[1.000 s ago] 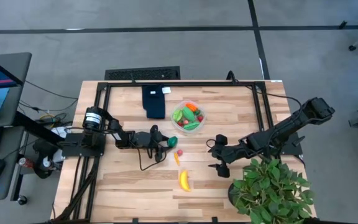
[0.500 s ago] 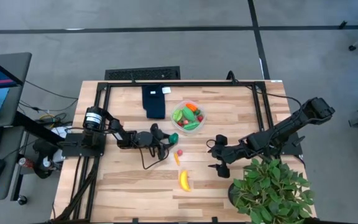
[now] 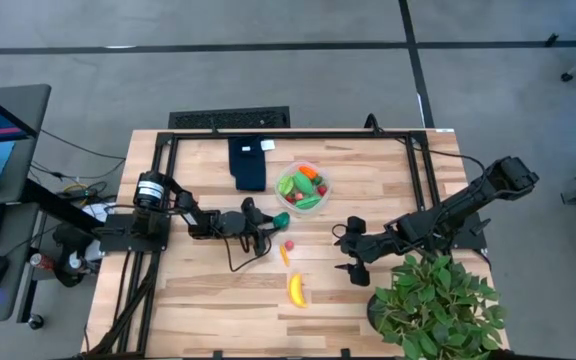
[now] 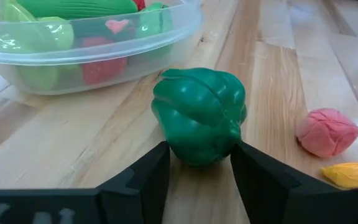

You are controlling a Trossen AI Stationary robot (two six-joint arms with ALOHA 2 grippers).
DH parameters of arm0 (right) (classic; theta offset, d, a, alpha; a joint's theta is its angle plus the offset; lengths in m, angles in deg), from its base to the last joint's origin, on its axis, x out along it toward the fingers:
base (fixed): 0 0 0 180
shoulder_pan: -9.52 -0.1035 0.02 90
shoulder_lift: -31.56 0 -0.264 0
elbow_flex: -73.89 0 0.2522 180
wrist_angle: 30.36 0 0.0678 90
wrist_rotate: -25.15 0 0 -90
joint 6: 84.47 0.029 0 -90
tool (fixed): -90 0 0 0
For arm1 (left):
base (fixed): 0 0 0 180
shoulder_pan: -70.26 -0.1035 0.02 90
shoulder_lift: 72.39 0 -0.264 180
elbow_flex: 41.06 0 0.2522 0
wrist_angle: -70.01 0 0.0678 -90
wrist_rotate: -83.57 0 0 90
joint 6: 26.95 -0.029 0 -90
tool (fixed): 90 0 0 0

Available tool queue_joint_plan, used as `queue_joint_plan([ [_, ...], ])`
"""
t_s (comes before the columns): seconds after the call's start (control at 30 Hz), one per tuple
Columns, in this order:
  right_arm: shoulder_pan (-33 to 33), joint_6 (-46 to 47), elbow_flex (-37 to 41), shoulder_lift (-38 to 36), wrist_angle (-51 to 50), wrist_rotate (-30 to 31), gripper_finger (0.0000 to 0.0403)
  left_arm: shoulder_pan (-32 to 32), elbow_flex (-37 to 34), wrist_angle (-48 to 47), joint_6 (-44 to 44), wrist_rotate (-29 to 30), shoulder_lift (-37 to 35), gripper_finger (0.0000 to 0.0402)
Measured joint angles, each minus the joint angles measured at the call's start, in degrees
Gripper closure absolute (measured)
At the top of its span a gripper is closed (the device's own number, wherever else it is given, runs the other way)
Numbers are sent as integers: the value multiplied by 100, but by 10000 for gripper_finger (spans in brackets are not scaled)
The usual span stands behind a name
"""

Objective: Pick and placing Produce into tupperware
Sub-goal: Put the green bell pepper into the transparent container

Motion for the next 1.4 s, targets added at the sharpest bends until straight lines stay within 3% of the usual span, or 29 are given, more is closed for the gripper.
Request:
queue_joint_plan([
  [0.2, 0, 0, 0, 0, 0, 0, 91, 0, 0, -151, 0, -23, -3, 230],
  [0.57, 0, 0, 0, 0, 7, -1, 91, -2, 103, -224, 103, -36, -11, 128],
  [0.77, 0, 7, 0, 0, 9, -2, 91, -39, 311, -405, -21, 468, -9, 90],
  [1.4, 0, 35, 2, 0, 7, -4, 91, -416, 649, -762, -195, 249, -4, 78],
])
